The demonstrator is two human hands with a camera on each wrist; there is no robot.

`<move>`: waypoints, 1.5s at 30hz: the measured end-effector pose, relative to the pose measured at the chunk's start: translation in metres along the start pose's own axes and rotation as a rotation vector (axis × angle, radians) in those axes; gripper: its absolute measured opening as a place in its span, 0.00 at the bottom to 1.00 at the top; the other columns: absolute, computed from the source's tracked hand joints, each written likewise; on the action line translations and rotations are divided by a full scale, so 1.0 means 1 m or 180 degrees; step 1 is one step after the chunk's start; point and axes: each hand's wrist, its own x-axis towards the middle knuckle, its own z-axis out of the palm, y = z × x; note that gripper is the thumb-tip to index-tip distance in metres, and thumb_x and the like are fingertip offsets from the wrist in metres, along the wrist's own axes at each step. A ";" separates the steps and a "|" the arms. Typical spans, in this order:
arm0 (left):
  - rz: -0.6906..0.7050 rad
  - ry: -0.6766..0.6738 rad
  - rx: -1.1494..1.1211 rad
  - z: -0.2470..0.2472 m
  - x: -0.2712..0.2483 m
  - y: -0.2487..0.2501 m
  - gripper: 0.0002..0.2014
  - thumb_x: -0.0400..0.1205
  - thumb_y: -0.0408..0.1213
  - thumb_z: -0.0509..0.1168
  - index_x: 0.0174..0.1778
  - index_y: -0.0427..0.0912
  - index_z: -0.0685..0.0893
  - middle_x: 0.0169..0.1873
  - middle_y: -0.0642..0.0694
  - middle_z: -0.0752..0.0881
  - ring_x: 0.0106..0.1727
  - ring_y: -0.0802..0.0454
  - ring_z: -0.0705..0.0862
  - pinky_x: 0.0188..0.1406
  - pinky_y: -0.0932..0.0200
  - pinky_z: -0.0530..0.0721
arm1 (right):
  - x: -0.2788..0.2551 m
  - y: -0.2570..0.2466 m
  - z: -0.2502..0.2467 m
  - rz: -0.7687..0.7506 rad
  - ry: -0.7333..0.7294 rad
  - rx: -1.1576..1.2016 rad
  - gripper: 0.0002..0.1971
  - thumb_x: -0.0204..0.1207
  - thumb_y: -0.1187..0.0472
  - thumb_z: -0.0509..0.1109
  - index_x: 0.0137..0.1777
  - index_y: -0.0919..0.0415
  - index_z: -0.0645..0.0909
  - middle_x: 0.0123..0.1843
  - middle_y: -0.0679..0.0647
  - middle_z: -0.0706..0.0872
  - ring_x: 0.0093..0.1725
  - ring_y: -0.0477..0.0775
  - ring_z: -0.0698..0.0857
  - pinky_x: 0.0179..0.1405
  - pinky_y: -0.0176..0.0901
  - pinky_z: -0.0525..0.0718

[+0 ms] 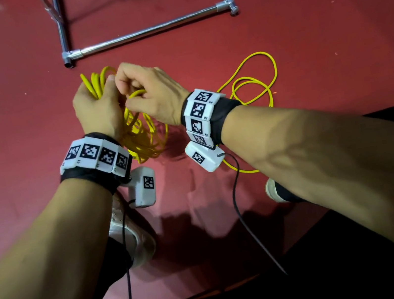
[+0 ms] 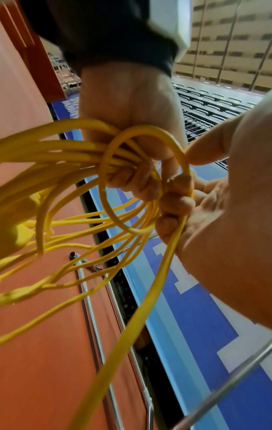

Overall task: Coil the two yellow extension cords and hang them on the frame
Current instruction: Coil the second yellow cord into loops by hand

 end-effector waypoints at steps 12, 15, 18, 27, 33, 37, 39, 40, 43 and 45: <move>-0.0240 -0.0188 -0.0146 0.009 -0.006 -0.002 0.12 0.77 0.45 0.68 0.33 0.41 0.78 0.24 0.42 0.72 0.24 0.47 0.70 0.19 0.60 0.69 | -0.006 0.004 -0.016 -0.0294 0.0369 0.0129 0.19 0.64 0.54 0.83 0.47 0.59 0.77 0.42 0.47 0.79 0.39 0.48 0.78 0.38 0.31 0.75; -0.0219 -0.0143 -0.0147 0.008 -0.006 -0.001 0.16 0.76 0.45 0.68 0.26 0.48 0.71 0.24 0.43 0.70 0.26 0.46 0.70 0.22 0.57 0.69 | -0.010 0.005 -0.017 -0.0314 0.0516 0.0174 0.22 0.62 0.49 0.83 0.42 0.52 0.72 0.37 0.45 0.78 0.34 0.46 0.74 0.35 0.41 0.76; -0.0205 -0.0093 -0.0092 0.007 -0.006 0.000 0.16 0.74 0.48 0.68 0.25 0.48 0.71 0.23 0.45 0.71 0.28 0.46 0.70 0.26 0.52 0.71 | -0.014 0.004 -0.013 -0.0109 0.0454 0.0079 0.21 0.65 0.44 0.82 0.41 0.51 0.72 0.33 0.45 0.78 0.31 0.49 0.74 0.34 0.45 0.74; -0.0299 0.0222 -0.0355 -0.004 0.008 -0.001 0.16 0.75 0.46 0.70 0.23 0.47 0.77 0.19 0.47 0.76 0.18 0.50 0.70 0.21 0.59 0.69 | -0.034 0.057 -0.032 0.0690 0.0444 -0.0144 0.25 0.74 0.34 0.69 0.30 0.56 0.77 0.23 0.48 0.75 0.27 0.48 0.71 0.34 0.41 0.73; -0.0388 0.0309 -0.0375 -0.010 0.012 0.000 0.16 0.71 0.49 0.70 0.21 0.47 0.77 0.21 0.44 0.75 0.21 0.49 0.69 0.22 0.57 0.68 | -0.053 0.083 -0.046 0.1094 0.0293 -0.0475 0.32 0.78 0.31 0.60 0.37 0.64 0.80 0.31 0.62 0.81 0.38 0.67 0.80 0.43 0.51 0.79; -0.0318 0.0064 -0.0441 -0.010 0.006 0.000 0.13 0.76 0.45 0.70 0.27 0.47 0.78 0.20 0.45 0.76 0.17 0.50 0.68 0.18 0.61 0.67 | -0.053 0.089 -0.052 0.1187 0.0600 -0.0339 0.32 0.77 0.34 0.61 0.36 0.67 0.80 0.26 0.55 0.71 0.34 0.62 0.71 0.35 0.51 0.70; -0.0313 -0.0167 -0.0347 -0.007 0.003 -0.002 0.12 0.79 0.42 0.69 0.30 0.46 0.81 0.19 0.48 0.78 0.16 0.52 0.70 0.17 0.62 0.67 | -0.046 0.085 -0.057 0.1193 0.0798 -0.0191 0.27 0.79 0.38 0.65 0.31 0.61 0.75 0.25 0.49 0.67 0.33 0.55 0.67 0.32 0.47 0.65; -0.0333 -0.0274 -0.0293 -0.006 0.001 -0.003 0.12 0.80 0.42 0.68 0.31 0.45 0.81 0.19 0.49 0.79 0.16 0.51 0.71 0.17 0.62 0.68 | -0.042 0.084 -0.059 0.1184 0.0905 -0.0101 0.25 0.79 0.39 0.67 0.29 0.58 0.72 0.24 0.47 0.65 0.32 0.52 0.66 0.32 0.46 0.64; -0.0459 -0.0575 -0.0288 -0.004 -0.001 -0.008 0.11 0.79 0.40 0.68 0.31 0.43 0.81 0.19 0.47 0.80 0.18 0.49 0.73 0.21 0.60 0.70 | -0.033 0.080 -0.064 0.1060 0.1136 0.0109 0.20 0.75 0.43 0.72 0.30 0.55 0.76 0.23 0.44 0.67 0.29 0.48 0.66 0.32 0.44 0.66; -0.0564 -0.0722 -0.0291 -0.003 -0.003 -0.012 0.10 0.78 0.40 0.67 0.31 0.42 0.80 0.20 0.46 0.79 0.19 0.47 0.72 0.22 0.59 0.69 | -0.028 0.076 -0.065 0.0990 0.1121 0.0092 0.16 0.73 0.46 0.75 0.32 0.54 0.79 0.22 0.43 0.71 0.25 0.43 0.68 0.30 0.39 0.68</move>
